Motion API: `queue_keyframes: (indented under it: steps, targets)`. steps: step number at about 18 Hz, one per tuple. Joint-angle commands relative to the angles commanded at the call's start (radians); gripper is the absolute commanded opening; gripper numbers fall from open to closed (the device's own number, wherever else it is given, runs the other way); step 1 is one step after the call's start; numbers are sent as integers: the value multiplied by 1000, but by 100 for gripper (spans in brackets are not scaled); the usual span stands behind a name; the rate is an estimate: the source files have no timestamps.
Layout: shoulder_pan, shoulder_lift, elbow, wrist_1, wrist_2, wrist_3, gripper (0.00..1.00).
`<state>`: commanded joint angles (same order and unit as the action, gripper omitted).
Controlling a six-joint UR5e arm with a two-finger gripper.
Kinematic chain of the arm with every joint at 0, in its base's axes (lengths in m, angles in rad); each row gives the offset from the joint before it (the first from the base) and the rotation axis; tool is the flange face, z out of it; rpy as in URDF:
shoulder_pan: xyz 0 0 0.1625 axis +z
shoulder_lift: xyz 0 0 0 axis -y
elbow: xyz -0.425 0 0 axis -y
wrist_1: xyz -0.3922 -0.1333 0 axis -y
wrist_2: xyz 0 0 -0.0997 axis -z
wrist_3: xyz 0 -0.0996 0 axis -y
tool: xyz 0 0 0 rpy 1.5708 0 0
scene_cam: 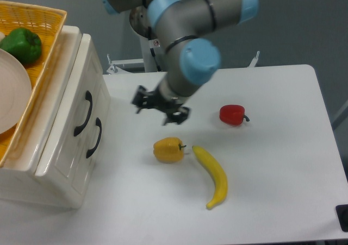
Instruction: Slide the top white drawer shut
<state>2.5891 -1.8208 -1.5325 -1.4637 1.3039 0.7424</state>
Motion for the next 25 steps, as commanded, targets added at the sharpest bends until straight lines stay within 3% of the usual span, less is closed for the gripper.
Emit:
queue_keyframes:
  steps: [5,7,11,18,21,25]
  targets:
    - [88,2,12,80,2,75,100]
    - [106,0,15,82,15,156,100]
    - [149,-6,15,89,149,342,100]
    - [278,-31,14,163,160,731,100]
    - [336,-34,14,166,167,885,100]
    - [338,-63,12,175,234,933,100]
